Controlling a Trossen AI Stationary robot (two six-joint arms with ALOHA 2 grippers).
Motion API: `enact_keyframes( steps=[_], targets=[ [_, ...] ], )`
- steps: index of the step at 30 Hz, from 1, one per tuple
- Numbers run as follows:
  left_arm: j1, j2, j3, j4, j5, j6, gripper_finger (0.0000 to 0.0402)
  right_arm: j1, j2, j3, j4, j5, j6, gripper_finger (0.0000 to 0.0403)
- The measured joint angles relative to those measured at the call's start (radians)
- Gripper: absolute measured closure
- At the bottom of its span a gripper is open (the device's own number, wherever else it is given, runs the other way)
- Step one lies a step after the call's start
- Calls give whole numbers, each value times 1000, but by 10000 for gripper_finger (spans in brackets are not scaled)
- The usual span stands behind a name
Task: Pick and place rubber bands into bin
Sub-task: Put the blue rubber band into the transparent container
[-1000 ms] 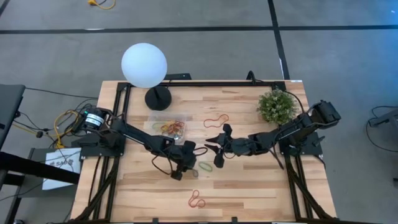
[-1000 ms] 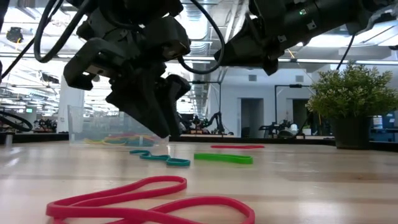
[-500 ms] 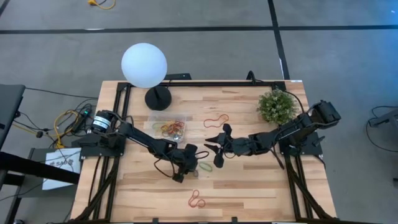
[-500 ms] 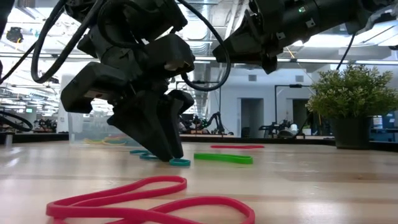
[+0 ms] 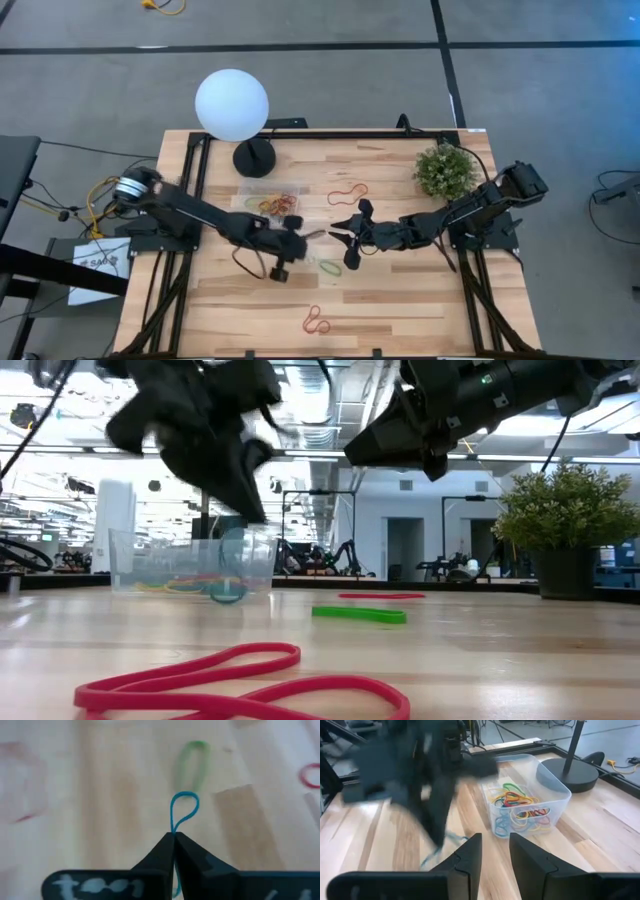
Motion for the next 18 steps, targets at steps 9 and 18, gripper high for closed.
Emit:
enact_keyframes(
  steps=[9, 18],
  targets=[
    [31, -367, 1, -284, -441, -144, 401, 0, 0, 0, -20, -3, 0, 310],
    [214, -389, -97, -351, -450, -198, 401, 0, 0, 0, -30, -3, 5, 310]
  ],
)
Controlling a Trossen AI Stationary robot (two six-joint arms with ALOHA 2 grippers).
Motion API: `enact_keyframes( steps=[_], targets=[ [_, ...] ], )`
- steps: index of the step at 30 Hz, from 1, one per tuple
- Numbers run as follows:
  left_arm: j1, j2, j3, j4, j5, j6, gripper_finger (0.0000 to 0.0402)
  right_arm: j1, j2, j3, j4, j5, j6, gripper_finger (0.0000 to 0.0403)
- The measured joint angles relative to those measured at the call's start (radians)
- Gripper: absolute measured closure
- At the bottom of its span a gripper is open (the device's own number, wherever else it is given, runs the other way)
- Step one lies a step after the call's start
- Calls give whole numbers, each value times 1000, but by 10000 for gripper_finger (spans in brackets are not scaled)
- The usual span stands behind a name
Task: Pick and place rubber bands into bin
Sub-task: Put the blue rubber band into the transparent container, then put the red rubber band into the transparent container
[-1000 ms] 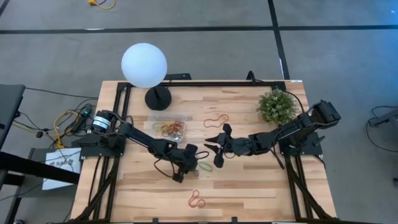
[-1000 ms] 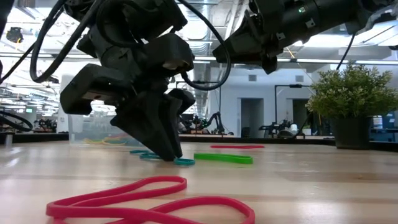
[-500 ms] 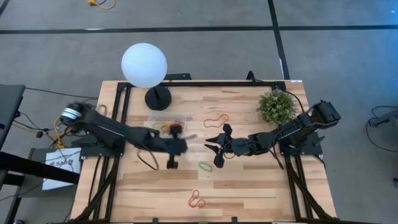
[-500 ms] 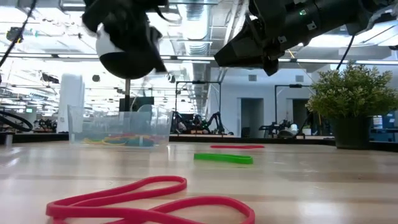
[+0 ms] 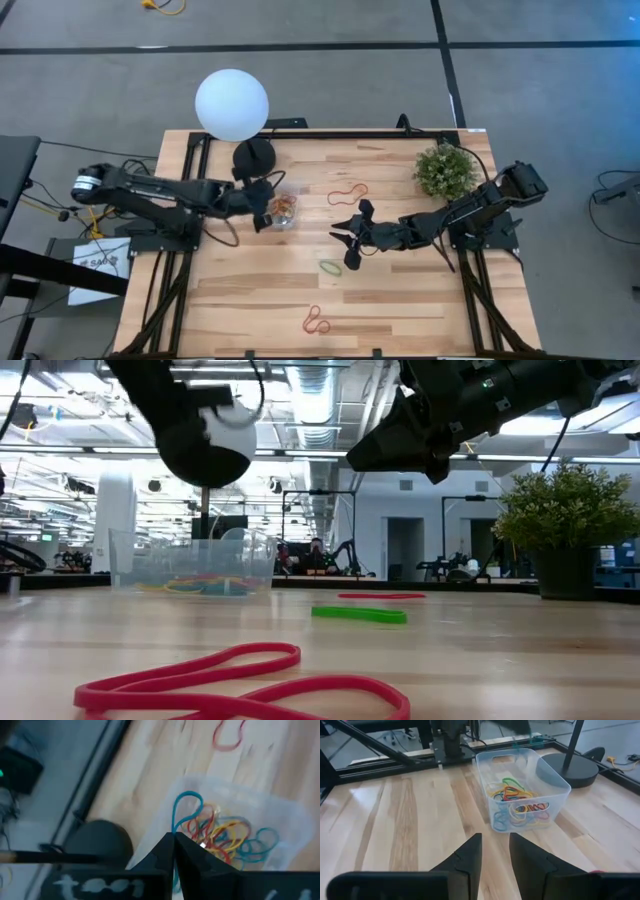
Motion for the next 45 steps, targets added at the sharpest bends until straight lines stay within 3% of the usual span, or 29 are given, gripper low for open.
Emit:
enact_keyframes(
  steps=[5, 12, 18, 24, 32, 39, 45],
  targets=[
    [94, 54, -82, 53, 92, -2, 401, 0, 0, 0, -5, 0, 28, 310],
    [149, 137, -109, 51, 84, -15, 389, -2, 0, 0, -82, 5, 29, 310],
    [153, 211, -109, 61, 82, 29, 345, -46, 12, 1, -157, 11, 85, 300],
    [153, 245, -94, 45, 59, 43, 302, -135, 116, 0, -147, 14, 90, 254],
    [150, 134, 34, -36, 49, -48, 297, -266, 218, 52, -147, 4, 129, 206],
    [135, 0, 70, -30, 63, -45, 299, -302, 277, 71, -187, 3, 93, 222],
    [132, -37, 70, -22, 65, -44, 299, -322, 347, 92, -180, 4, 103, 231]
  ],
)
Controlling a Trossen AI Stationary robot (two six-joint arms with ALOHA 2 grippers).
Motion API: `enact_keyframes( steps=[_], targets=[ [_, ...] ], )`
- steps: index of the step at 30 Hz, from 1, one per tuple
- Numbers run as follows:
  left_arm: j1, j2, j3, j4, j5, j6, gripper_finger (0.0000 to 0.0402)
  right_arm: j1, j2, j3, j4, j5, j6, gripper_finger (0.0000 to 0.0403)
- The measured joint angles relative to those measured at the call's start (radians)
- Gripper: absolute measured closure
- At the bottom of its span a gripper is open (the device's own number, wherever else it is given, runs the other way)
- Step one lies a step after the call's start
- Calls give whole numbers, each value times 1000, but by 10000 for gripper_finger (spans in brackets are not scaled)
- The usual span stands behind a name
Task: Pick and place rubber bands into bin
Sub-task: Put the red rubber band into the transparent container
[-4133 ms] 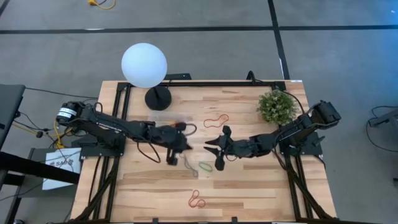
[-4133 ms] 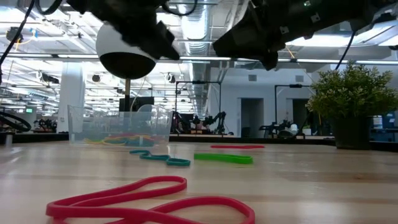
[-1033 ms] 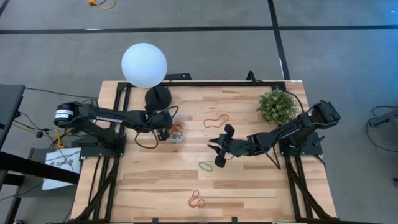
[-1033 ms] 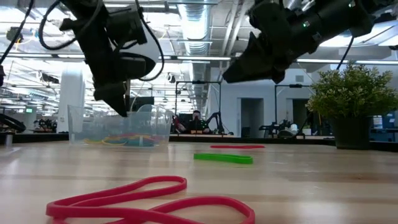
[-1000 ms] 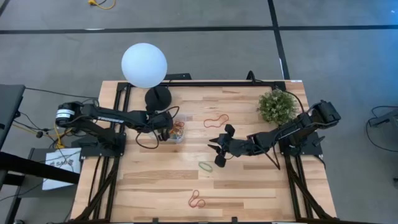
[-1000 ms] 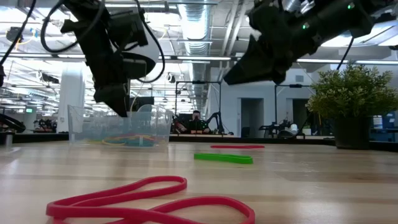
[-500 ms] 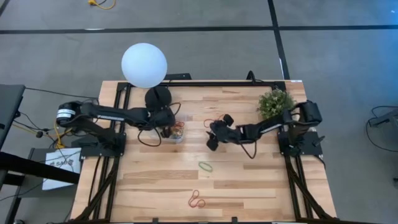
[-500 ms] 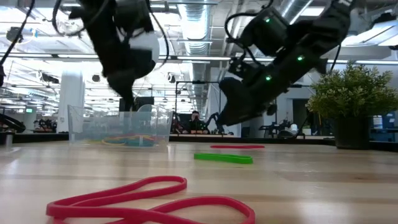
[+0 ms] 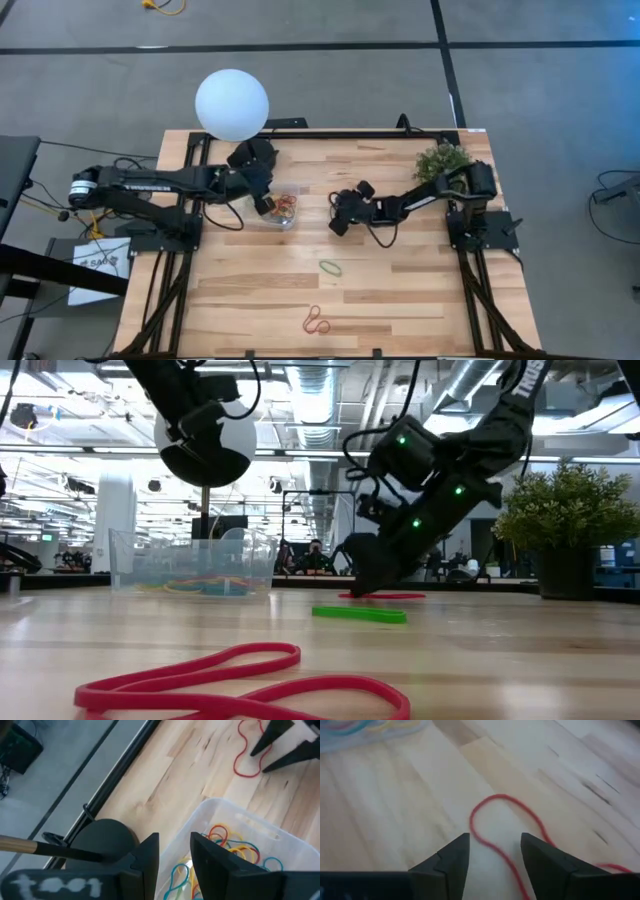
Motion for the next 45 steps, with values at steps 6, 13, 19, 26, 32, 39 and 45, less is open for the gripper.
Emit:
enact_keyframes(
  steps=[6, 13, 19, 26, 32, 39, 45],
  targets=[
    [-9, -1, 0, 0, 20, 0, 299, -38, 53, 23, 32, -11, 58, 218],
    [-36, -1, 0, 0, 36, -4, 299, -56, 92, 26, 87, -151, 15, 247],
    [-62, -1, 0, 1, 36, -35, 299, -54, 90, 33, 97, -200, -9, 356],
    [-108, -1, 0, 1, 96, -80, 299, -25, 70, 75, 64, -217, -40, 398],
    [-181, -1, -1, 66, 252, -45, 299, 53, -45, 95, 74, -268, -96, 402],
    [-246, 1, -1, 180, 259, 16, 299, 161, -205, 97, 176, -237, -188, 402],
    [-273, 73, -1, 355, 260, 108, 299, 242, -242, 97, 283, -226, -266, 402]
  ],
)
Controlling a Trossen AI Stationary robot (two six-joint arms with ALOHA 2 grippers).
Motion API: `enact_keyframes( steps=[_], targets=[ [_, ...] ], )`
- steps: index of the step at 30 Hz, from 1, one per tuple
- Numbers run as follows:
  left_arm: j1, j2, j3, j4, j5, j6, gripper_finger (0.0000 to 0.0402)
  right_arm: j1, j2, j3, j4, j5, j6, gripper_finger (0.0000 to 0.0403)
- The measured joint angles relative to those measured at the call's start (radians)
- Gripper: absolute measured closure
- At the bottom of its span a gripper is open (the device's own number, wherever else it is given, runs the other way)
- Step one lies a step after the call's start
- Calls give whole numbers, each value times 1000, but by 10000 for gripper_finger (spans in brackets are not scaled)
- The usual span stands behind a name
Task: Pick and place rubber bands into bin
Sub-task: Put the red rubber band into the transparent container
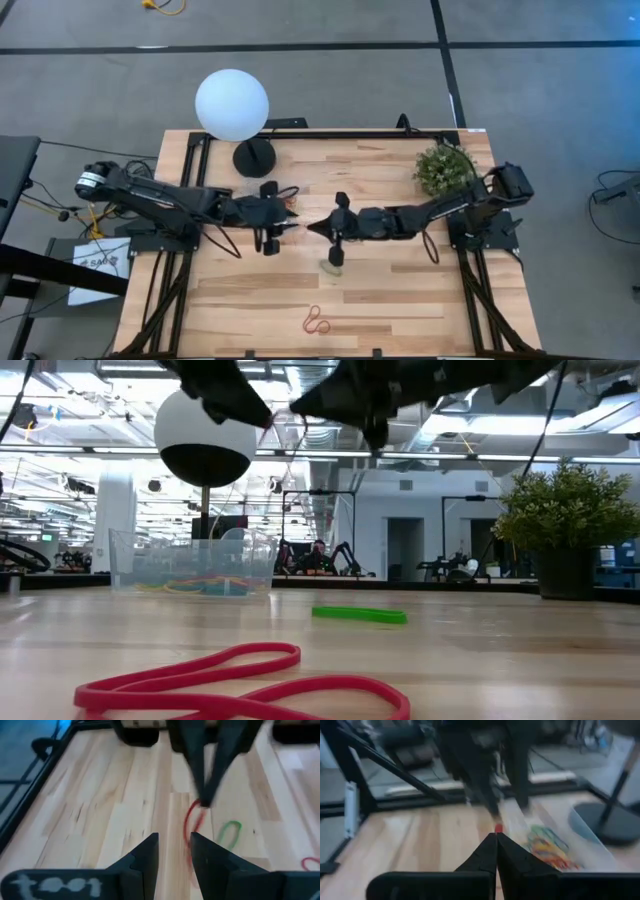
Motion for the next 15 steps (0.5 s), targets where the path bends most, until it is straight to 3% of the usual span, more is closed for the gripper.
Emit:
enact_keyframes(
  steps=[7, 15],
  targets=[
    [-28, 93, 0, 136, -5, 88, 299, 29, 0, 0, 22, 13, -10, 403],
    [-34, 94, -1, 172, -13, 96, 299, 28, 4, 0, 22, 19, 5, 403]
  ],
)
